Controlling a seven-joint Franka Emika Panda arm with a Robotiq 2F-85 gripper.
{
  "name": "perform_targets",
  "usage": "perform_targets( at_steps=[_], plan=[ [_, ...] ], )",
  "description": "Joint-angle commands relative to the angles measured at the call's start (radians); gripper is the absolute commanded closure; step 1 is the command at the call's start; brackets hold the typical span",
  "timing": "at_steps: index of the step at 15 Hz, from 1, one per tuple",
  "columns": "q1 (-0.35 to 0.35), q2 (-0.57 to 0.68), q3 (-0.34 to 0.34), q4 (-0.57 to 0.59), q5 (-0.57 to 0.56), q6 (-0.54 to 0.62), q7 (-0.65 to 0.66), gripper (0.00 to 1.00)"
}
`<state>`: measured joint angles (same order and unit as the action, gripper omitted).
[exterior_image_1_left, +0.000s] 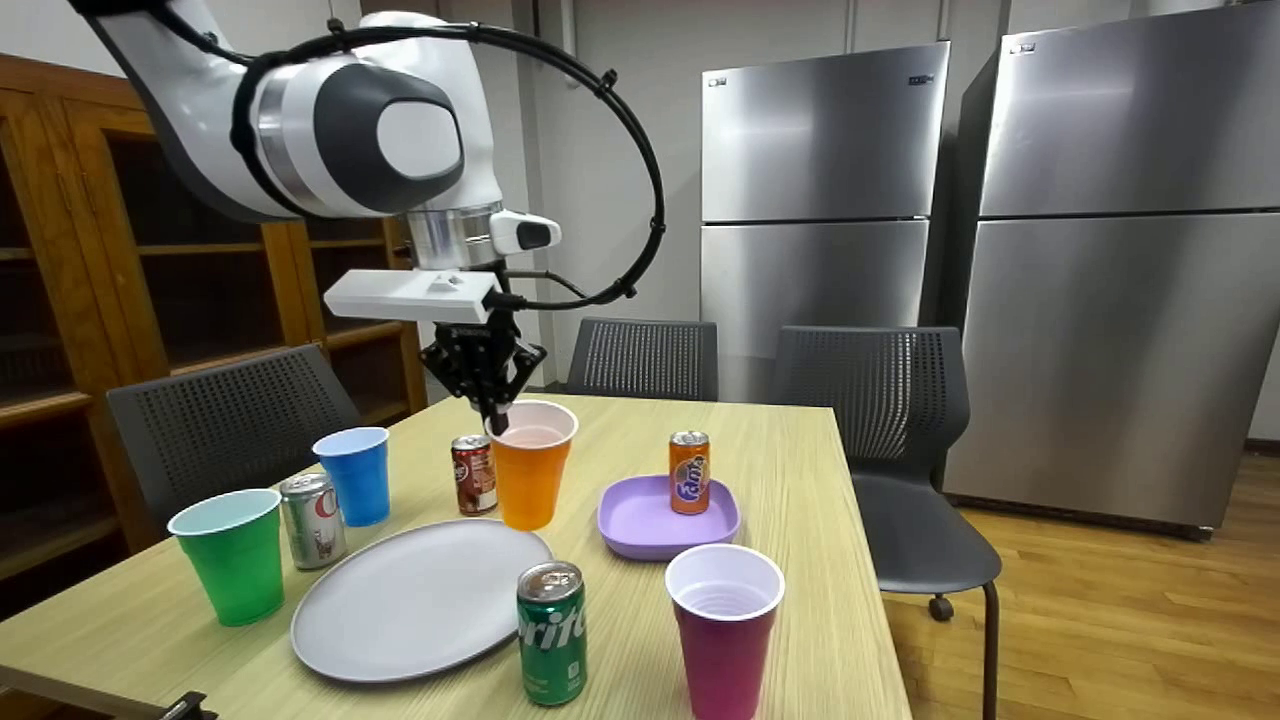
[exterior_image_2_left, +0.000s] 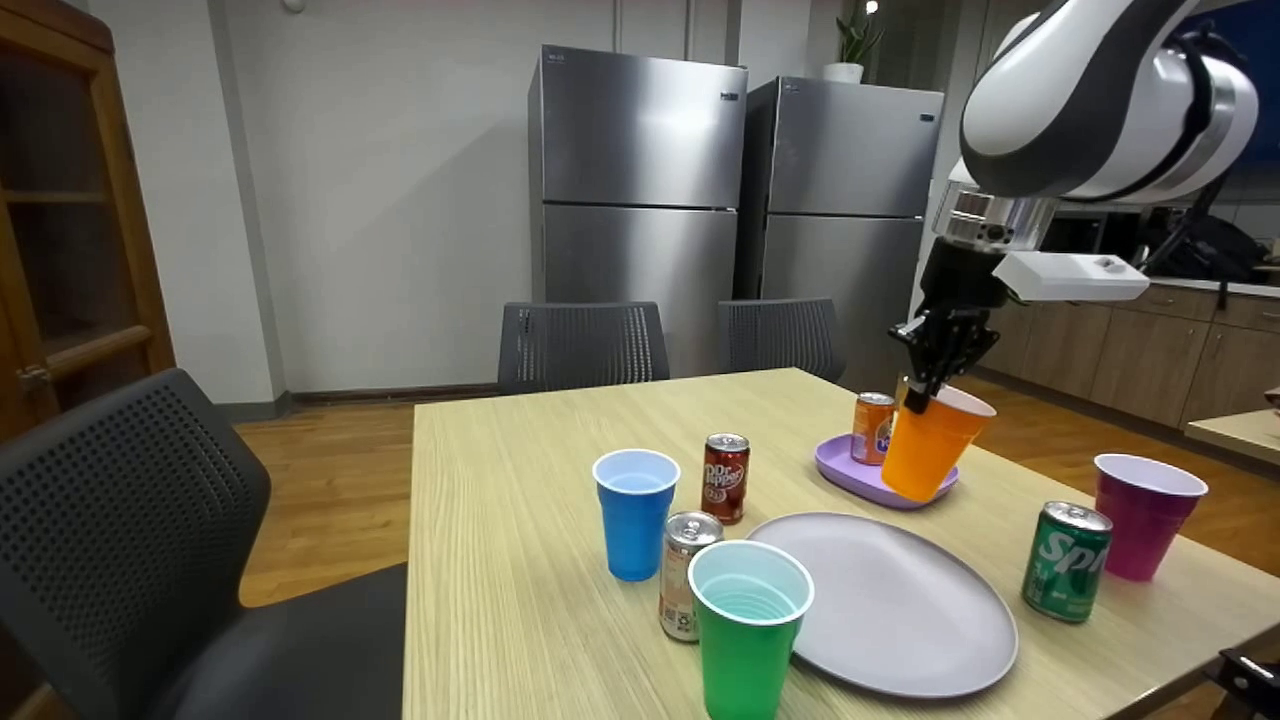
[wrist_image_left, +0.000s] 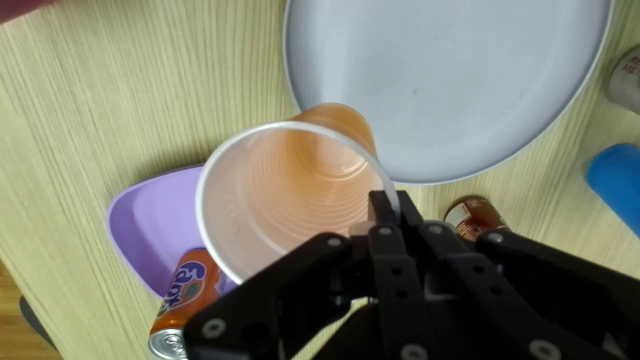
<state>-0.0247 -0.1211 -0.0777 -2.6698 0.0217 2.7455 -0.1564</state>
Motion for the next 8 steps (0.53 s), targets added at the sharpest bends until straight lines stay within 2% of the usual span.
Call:
perform_targets(
  at_steps=[1, 6, 7, 8],
  plan=[
    [0.03, -0.102, 0.018, -0.087, 0.026, -0.013, -0.022, 0.99],
    [0.07, -0.143, 0.016, -0.156, 0.021, -0.017, -0.033, 0.99],
    [0.078, -0.101, 0.014, -0.107, 0.026, -0.038, -0.038, 0.99],
    [0.082, -0.101, 0.015, -0.112, 0.024, -0.037, -0.039, 0.99]
  ],
)
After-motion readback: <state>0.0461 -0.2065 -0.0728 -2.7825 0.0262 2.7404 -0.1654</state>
